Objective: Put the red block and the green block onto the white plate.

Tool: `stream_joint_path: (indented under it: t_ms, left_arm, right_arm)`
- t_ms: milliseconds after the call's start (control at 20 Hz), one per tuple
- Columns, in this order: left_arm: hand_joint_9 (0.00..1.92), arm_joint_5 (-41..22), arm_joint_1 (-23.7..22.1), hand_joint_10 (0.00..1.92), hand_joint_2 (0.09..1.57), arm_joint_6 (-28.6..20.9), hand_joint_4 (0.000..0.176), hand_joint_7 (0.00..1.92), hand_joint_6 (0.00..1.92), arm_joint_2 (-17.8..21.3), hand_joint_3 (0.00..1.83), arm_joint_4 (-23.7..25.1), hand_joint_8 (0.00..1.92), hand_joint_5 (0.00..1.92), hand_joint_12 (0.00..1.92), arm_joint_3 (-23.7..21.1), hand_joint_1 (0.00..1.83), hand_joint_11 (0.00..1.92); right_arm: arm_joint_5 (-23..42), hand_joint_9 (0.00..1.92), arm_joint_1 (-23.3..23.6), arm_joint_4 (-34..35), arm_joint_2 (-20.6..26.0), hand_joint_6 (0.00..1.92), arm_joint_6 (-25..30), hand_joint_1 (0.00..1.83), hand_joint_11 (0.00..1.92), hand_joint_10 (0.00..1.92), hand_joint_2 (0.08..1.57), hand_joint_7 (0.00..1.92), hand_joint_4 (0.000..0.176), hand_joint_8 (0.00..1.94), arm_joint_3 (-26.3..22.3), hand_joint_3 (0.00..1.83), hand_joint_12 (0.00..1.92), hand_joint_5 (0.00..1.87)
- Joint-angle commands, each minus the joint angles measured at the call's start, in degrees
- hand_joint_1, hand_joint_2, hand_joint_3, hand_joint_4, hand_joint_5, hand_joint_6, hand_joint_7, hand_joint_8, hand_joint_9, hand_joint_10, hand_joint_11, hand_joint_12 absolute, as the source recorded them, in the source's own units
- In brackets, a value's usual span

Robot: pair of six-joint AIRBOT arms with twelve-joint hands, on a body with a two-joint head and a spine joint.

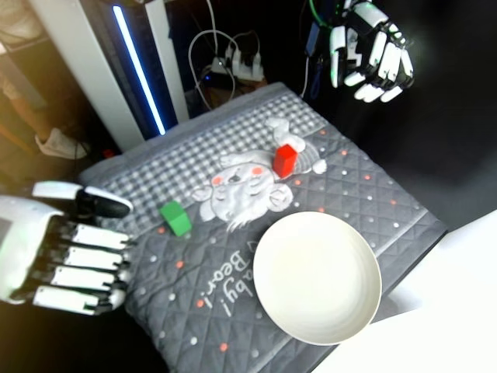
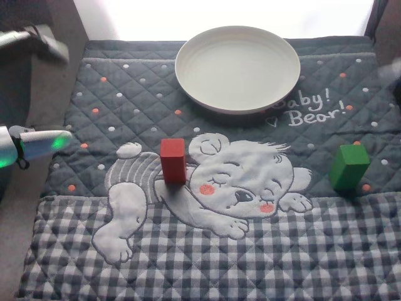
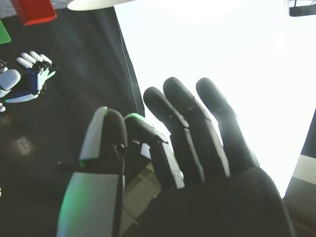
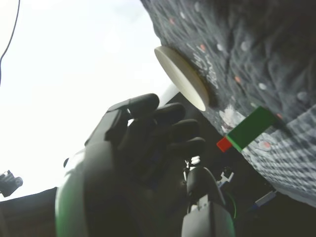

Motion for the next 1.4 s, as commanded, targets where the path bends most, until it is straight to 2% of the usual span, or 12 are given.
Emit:
stream_joint_path:
  t_ms: [0,300,350,400,450,550,650,800,850,1100,1150,1350]
  left_arm:
    - [0.07,-6.5,-0.7,0.01,0.98,0.3,0.034,0.14,0.01,0.4,0.01,-0.7,0.01,0.27,0.18,0.4,0.89,0.00]
    - [0.07,3.5,-9.6,0.00,0.97,-0.4,0.050,0.11,0.00,-5.5,0.00,7.0,0.00,0.20,0.31,4.5,0.81,0.06]
    - [0.08,6.4,-11.8,0.00,0.94,-1.7,0.030,0.10,0.00,-6.9,0.00,9.8,0.00,0.19,0.55,5.6,0.77,0.00]
    - [0.08,8.1,-13.1,0.00,0.94,-2.2,0.030,0.10,0.00,-7.8,0.00,11.4,0.00,0.19,0.55,6.2,0.77,0.00]
    - [0.10,10.9,-14.9,0.01,0.88,-2.7,0.044,0.13,0.00,-8.8,0.00,14.1,0.00,0.18,0.52,7.0,0.69,0.00]
    - [0.11,14.4,-17.1,0.01,0.87,-3.1,0.036,0.13,0.00,-9.6,0.00,17.5,0.00,0.18,0.50,7.6,0.71,0.00]
    - [0.12,16.6,-18.2,0.00,0.88,-3.7,0.045,0.12,0.00,-10.2,0.00,19.4,0.00,0.13,0.61,7.9,0.68,0.00]
    - [0.13,17.7,-19.0,0.00,0.88,-4.0,0.048,0.13,0.00,-11.3,0.00,20.2,0.00,0.12,0.68,8.8,0.66,0.00]
    - [0.13,17.7,-19.2,0.00,0.86,-4.1,0.050,0.11,0.00,-11.6,0.00,20.5,0.00,0.11,0.68,9.0,0.64,0.00]
    - [0.11,17.3,-19.3,0.01,0.81,-4.4,0.023,0.11,0.01,-12.2,0.00,20.4,0.00,0.11,0.54,9.5,0.74,0.00]
    - [0.13,16.8,-19.2,0.01,0.80,-4.5,0.019,0.13,0.00,-11.7,0.00,20.4,0.00,0.11,0.64,9.3,0.72,0.00]
    - [0.10,14.9,-17.1,0.00,0.79,-4.7,0.005,0.06,0.00,-10.0,0.00,18.6,0.00,0.05,0.68,8.2,0.72,0.00]
  right_arm:
    - [6.9,0.19,0.4,2.0,0.7,0.01,0.3,0.86,0.04,0.02,1.16,0.22,0.119,0.01,0.2,0.02,0.44,0.25]
    - [6.6,0.08,0.4,-1.1,0.1,0.00,0.3,0.90,0.01,0.00,1.02,0.13,0.172,0.00,1.4,0.00,0.27,0.14]
    - [6.0,0.08,0.4,-2.7,-0.1,0.01,0.5,0.92,0.06,0.01,1.00,0.13,0.136,0.00,1.6,0.00,0.19,0.15]
    - [5.6,0.08,0.4,-3.6,-0.1,0.01,1.0,0.92,0.06,0.01,1.00,0.13,0.136,0.00,1.7,0.00,0.19,0.15]
    - [4.9,0.07,0.4,-5.2,-0.1,0.00,2.4,0.95,0.07,0.01,0.99,0.09,0.098,0.00,2.1,0.00,0.20,0.12]
    - [4.2,0.06,0.4,-6.8,-0.2,0.00,3.9,0.95,0.06,0.00,0.99,0.07,0.095,0.00,2.4,0.00,0.19,0.10]
    - [3.3,0.07,0.5,-8.4,-0.7,0.00,4.5,0.98,0.05,0.00,0.91,0.07,0.146,0.00,2.7,0.00,0.23,0.11]
    - [3.2,0.06,0.5,-8.9,-1.3,0.00,4.8,0.98,0.00,0.00,0.88,0.03,0.118,0.00,3.3,0.00,0.51,0.11]
    - [2.9,0.03,0.6,-9.1,-1.3,0.00,4.9,0.99,0.00,0.00,0.88,0.01,0.154,0.00,3.5,0.00,0.49,0.10]
    - [2.5,0.11,2.6,-9.8,-1.8,0.00,6.7,0.86,0.00,0.00,0.89,0.11,0.175,0.00,4.8,0.00,0.61,0.08]
    - [-0.9,0.14,7.6,-13.7,-1.9,0.00,6.8,0.81,0.00,0.01,0.88,0.13,0.157,0.01,5.0,0.00,0.64,0.07]
    - [-6.5,0.14,16.9,-22.6,-3.8,0.00,7.2,0.78,0.00,0.02,0.85,0.17,0.176,0.01,5.7,0.00,0.41,0.01]
